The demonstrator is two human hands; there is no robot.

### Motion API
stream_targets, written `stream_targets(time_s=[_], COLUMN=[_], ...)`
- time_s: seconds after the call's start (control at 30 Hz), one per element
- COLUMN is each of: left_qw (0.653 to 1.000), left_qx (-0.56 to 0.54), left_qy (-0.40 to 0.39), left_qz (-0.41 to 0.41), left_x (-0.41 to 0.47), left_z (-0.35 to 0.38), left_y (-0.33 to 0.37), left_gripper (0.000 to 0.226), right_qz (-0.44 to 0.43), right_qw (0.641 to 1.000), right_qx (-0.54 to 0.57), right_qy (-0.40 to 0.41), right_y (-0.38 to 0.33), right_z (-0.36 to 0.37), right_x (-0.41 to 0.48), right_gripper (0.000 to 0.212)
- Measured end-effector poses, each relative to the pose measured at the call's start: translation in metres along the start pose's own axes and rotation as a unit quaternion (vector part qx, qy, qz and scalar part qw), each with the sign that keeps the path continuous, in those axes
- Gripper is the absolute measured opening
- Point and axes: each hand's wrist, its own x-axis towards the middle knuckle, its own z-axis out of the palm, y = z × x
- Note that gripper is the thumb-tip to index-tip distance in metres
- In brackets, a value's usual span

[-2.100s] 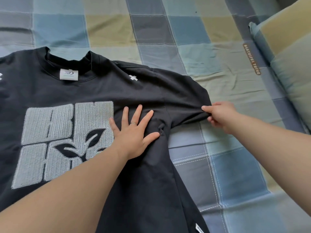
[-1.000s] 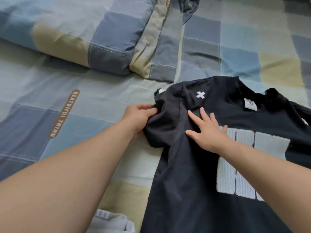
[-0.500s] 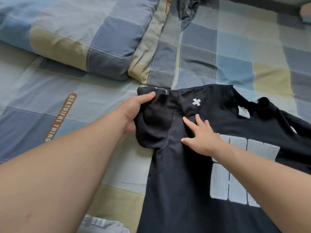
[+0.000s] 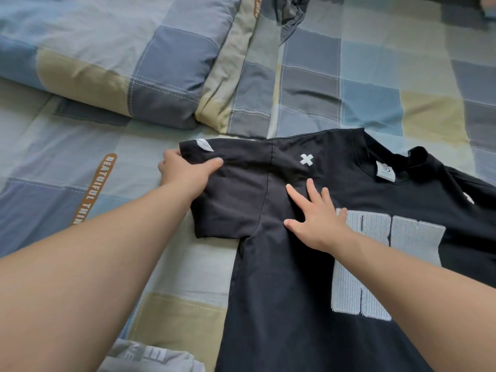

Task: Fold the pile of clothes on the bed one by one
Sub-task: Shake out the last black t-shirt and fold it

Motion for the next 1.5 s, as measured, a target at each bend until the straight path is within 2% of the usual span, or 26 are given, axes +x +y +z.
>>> stream_targets(time_s=[0.07, 0.13, 0.17, 0.2, 0.27, 0.33, 0.4, 0.47, 0.53, 0.6, 0.67, 0.73, 0.83, 0.93, 1.0, 1.13, 1.23, 1.3, 1.37, 1.43, 1.5], left_qw=[0.998, 0.991, 0.991, 0.995, 0.996, 0.958, 0.922, 0.903, 0.895, 0.904, 0.909, 0.905, 0.864, 0.820, 0.792, 0.748, 0.729, 0.723, 0.730, 0.732, 0.732], left_qx=[0.024, -0.048, -0.068, -0.055, 0.069, 0.212, 0.296, 0.334, 0.339, 0.299, 0.290, 0.321, 0.374, 0.397, 0.408, 0.420, 0.457, 0.488, 0.491, 0.489, 0.489], left_qy=[-0.028, -0.053, -0.045, -0.027, 0.012, 0.038, 0.029, -0.025, -0.131, -0.247, -0.253, -0.170, -0.104, -0.144, -0.193, -0.252, -0.267, -0.246, -0.231, -0.234, -0.236], left_qz=[-0.057, -0.110, -0.109, -0.076, 0.057, 0.187, 0.247, 0.271, 0.261, 0.181, 0.161, 0.220, 0.321, 0.387, 0.411, 0.448, 0.434, 0.423, 0.415, 0.414, 0.412], left_x=[-0.007, -0.010, -0.012, -0.018, -0.036, -0.067, -0.090, -0.109, -0.132, -0.155, -0.171, -0.178, -0.205, -0.243, -0.270, -0.321, -0.344, -0.348, -0.347, -0.345, -0.345], left_z=[0.004, 0.003, 0.002, 0.000, -0.001, 0.002, 0.016, 0.043, 0.074, 0.103, 0.123, 0.141, 0.174, 0.235, 0.282, 0.377, 0.427, 0.444, 0.451, 0.452, 0.450], left_y=[0.001, 0.003, 0.004, 0.008, 0.022, 0.044, 0.064, 0.076, 0.078, 0.068, 0.056, 0.043, 0.036, 0.037, 0.039, 0.039, 0.027, 0.015, 0.010, 0.012, 0.014], left_gripper=[0.097, 0.081, 0.067, 0.053, 0.036, 0.040, 0.046, 0.046, 0.052, 0.065, 0.064, 0.051, 0.042, 0.051, 0.058, 0.060, 0.064, 0.069, 0.073, 0.075, 0.076], right_qz=[0.000, -0.003, -0.007, -0.012, -0.027, -0.052, -0.077, -0.075, -0.059, -0.049, -0.025, -0.003, 0.028, 0.115, 0.184, 0.270, 0.329, 0.353, 0.344, 0.315, 0.277], right_qw=[1.000, 1.000, 0.999, 0.999, 0.995, 0.987, 0.974, 0.955, 0.942, 0.939, 0.936, 0.940, 0.967, 0.975, 0.965, 0.926, 0.887, 0.873, 0.878, 0.864, 0.842], right_qx=[0.001, 0.013, 0.022, 0.033, 0.074, 0.134, 0.198, 0.280, 0.328, 0.340, 0.352, 0.338, 0.230, 0.131, 0.112, 0.202, 0.243, 0.247, 0.250, 0.337, 0.431], right_qy=[-0.003, -0.017, -0.025, -0.037, -0.059, -0.075, -0.072, -0.058, -0.030, -0.001, 0.014, 0.047, 0.103, 0.135, 0.150, 0.169, 0.216, 0.228, 0.219, 0.203, 0.169], right_y=[0.001, 0.001, 0.001, 0.001, 0.008, 0.021, 0.036, 0.055, 0.081, 0.112, 0.143, 0.177, 0.234, 0.302, 0.349, 0.427, 0.467, 0.490, 0.513, 0.527, 0.531], right_z=[0.000, -0.003, -0.006, -0.011, -0.023, -0.036, -0.048, -0.059, -0.066, -0.069, -0.071, -0.070, -0.070, -0.071, -0.071, -0.068, -0.066, -0.067, -0.068, -0.074, -0.081], right_x=[0.000, 0.000, 0.000, 0.000, -0.002, -0.006, -0.012, -0.026, -0.044, -0.059, -0.072, -0.081, -0.091, -0.100, -0.104, -0.102, -0.100, -0.101, -0.098, -0.095, -0.093], right_gripper=[0.077, 0.078, 0.078, 0.078, 0.075, 0.069, 0.063, 0.056, 0.050, 0.045, 0.042, 0.041, 0.050, 0.062, 0.069, 0.089, 0.093, 0.086, 0.073, 0.057, 0.031])
